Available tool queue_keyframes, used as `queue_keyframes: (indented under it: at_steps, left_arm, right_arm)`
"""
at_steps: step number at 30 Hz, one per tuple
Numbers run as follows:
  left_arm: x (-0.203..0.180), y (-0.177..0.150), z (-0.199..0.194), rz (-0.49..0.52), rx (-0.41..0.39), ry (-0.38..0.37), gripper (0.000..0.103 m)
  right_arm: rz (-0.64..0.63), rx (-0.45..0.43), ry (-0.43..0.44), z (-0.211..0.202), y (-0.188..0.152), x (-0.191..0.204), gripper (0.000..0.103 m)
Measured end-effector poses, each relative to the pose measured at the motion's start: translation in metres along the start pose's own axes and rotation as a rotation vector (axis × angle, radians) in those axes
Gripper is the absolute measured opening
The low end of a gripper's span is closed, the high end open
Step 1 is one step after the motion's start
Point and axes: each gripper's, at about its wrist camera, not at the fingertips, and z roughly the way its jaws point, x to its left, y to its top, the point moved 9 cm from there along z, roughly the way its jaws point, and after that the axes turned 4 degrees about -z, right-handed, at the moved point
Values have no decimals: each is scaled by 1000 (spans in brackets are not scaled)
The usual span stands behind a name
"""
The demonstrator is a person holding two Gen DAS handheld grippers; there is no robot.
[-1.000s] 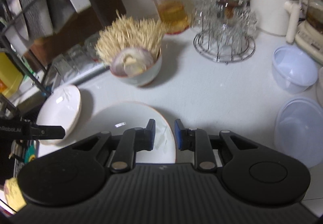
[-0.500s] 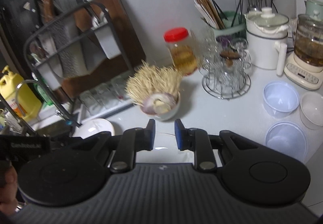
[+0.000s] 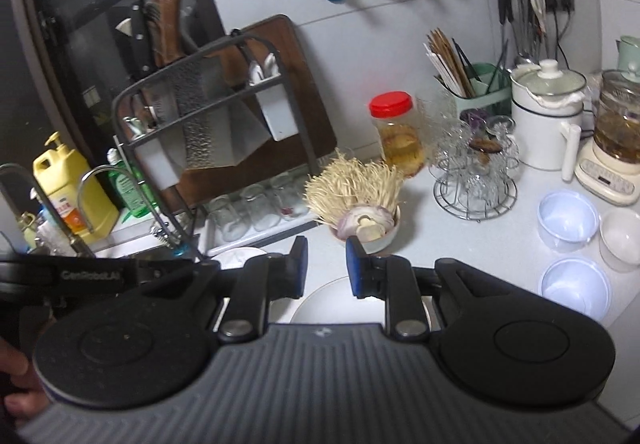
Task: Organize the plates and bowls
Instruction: 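Move both grippers toward the white deep plate by the dish rack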
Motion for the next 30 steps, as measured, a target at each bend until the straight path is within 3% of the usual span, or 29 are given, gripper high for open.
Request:
queue_keyframes:
  at_steps: [15, 30]
  left_arm:
    - [-32, -28, -23, -47, -49, 55, 26]
    - [-50, -79, -34, -98, -22, 125, 31]
  right_arm:
    - [-69, 23, 111, -26, -7, -7, 24]
    - [-104, 79, 186, -50, -39, -23, 24]
